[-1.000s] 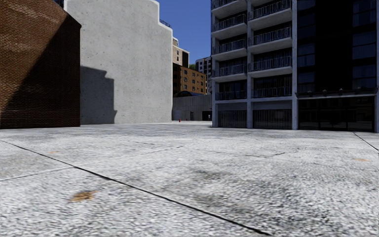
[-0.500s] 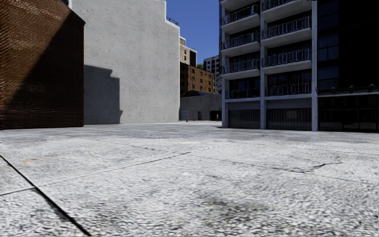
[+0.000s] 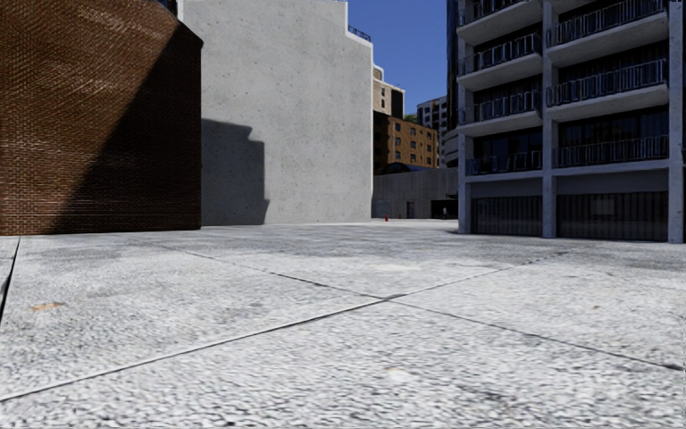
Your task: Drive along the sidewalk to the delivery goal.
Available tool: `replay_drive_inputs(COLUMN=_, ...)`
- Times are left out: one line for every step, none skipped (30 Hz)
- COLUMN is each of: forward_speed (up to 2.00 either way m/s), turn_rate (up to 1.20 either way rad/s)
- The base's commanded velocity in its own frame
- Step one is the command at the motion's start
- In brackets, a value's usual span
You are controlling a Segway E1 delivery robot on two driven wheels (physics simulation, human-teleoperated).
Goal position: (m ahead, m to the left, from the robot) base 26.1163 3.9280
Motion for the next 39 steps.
replay_drive_inputs(forward_speed=2.00, turn_rate=0.00)
replay_drive_inputs(forward_speed=2.00, turn_rate=0.00)
replay_drive_inputs(forward_speed=2.00, turn_rate=0.00)
replay_drive_inputs(forward_speed=2.00, turn_rate=0.00)
replay_drive_inputs(forward_speed=2.00, turn_rate=0.00)
replay_drive_inputs(forward_speed=2.00, turn_rate=0.00)
replay_drive_inputs(forward_speed=2.00, turn_rate=0.00)
replay_drive_inputs(forward_speed=2.00, turn_rate=0.00)
replay_drive_inputs(forward_speed=2.00, turn_rate=0.00)
replay_drive_inputs(forward_speed=2.00, turn_rate=0.00)
replay_drive_inputs(forward_speed=2.00, turn_rate=0.00)
replay_drive_inputs(forward_speed=2.00, turn_rate=0.00)
replay_drive_inputs(forward_speed=2.00, turn_rate=0.00)
replay_drive_inputs(forward_speed=2.00, turn_rate=0.00)
replay_drive_inputs(forward_speed=2.00, turn_rate=0.00)
replay_drive_inputs(forward_speed=2.00, turn_rate=0.00)
replay_drive_inputs(forward_speed=2.00, turn_rate=0.00)
replay_drive_inputs(forward_speed=2.00, turn_rate=0.00)
replay_drive_inputs(forward_speed=2.00, turn_rate=0.00)
replay_drive_inputs(forward_speed=2.00, turn_rate=0.00)
replay_drive_inputs(forward_speed=2.00, turn_rate=0.00)
replay_drive_inputs(forward_speed=2.00, turn_rate=0.00)
replay_drive_inputs(forward_speed=2.00, turn_rate=0.00)
replay_drive_inputs(forward_speed=2.00, turn_rate=0.00)
replay_drive_inputs(forward_speed=2.00, turn_rate=0.00)
replay_drive_inputs(forward_speed=2.00, turn_rate=0.00)
replay_drive_inputs(forward_speed=2.00, turn_rate=0.00)
replay_drive_inputs(forward_speed=2.00, turn_rate=0.00)
replay_drive_inputs(forward_speed=2.00, turn_rate=0.00)
replay_drive_inputs(forward_speed=2.00, turn_rate=0.00)
replay_drive_inputs(forward_speed=2.00, turn_rate=0.00)
replay_drive_inputs(forward_speed=2.00, turn_rate=0.00)
replay_drive_inputs(forward_speed=2.00, turn_rate=0.00)
replay_drive_inputs(forward_speed=2.00, turn_rate=0.00)
replay_drive_inputs(forward_speed=2.00, turn_rate=0.00)
replay_drive_inputs(forward_speed=2.00, turn_rate=0.00)
replay_drive_inputs(forward_speed=2.00, turn_rate=0.00)
replay_drive_inputs(forward_speed=2.00, turn_rate=0.00)
replay_drive_inputs(forward_speed=2.00, turn_rate=0.00)
